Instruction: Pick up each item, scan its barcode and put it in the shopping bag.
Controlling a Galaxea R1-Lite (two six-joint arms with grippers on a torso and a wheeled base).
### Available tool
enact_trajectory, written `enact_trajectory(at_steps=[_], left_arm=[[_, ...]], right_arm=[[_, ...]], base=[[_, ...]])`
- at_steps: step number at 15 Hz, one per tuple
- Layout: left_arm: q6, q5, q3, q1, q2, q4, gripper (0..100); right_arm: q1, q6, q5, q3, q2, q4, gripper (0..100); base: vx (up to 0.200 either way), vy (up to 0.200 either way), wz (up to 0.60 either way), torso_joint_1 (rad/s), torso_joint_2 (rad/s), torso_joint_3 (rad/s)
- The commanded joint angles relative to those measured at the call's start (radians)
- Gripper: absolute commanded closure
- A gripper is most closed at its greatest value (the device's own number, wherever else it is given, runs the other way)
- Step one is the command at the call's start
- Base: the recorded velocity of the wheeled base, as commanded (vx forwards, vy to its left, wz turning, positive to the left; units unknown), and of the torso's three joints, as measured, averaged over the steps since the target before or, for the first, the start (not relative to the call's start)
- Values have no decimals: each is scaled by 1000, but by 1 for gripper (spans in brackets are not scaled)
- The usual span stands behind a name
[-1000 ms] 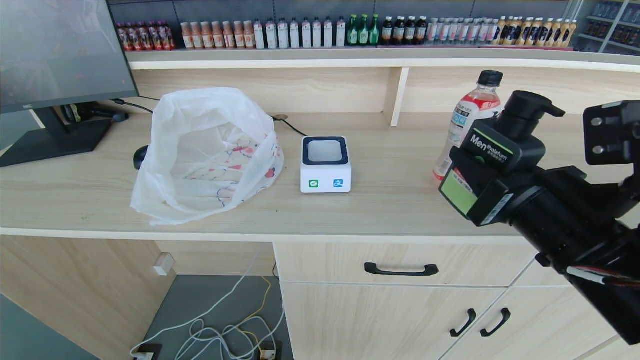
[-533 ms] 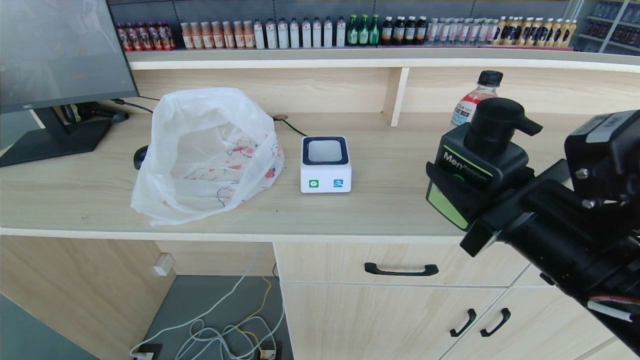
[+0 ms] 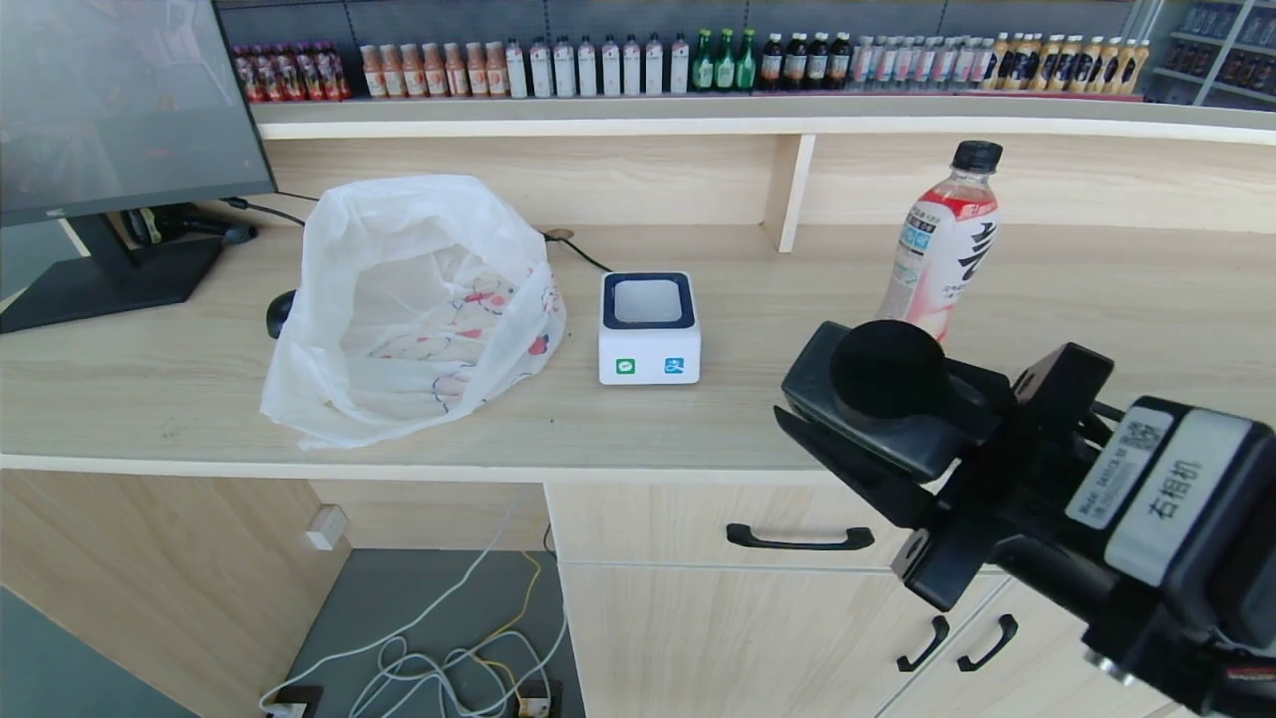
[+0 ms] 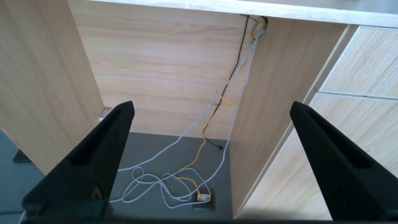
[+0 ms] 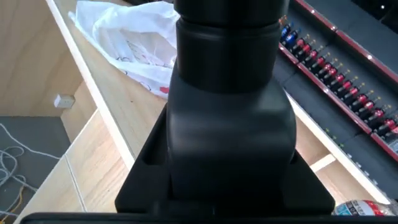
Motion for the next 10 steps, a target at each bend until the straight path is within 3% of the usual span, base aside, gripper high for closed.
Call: enact_trajectory(at_steps=[1,10], left_arm=[[0,1,0,0,0,0,0],[0,1,0,0,0,0,0]], right_arm=[[3,-43,19,-6,27,4,100],[6,-367,59,-6,-28,1,100]], base=[[0,0,0,0,0,0],[0,0,0,0,0,0]])
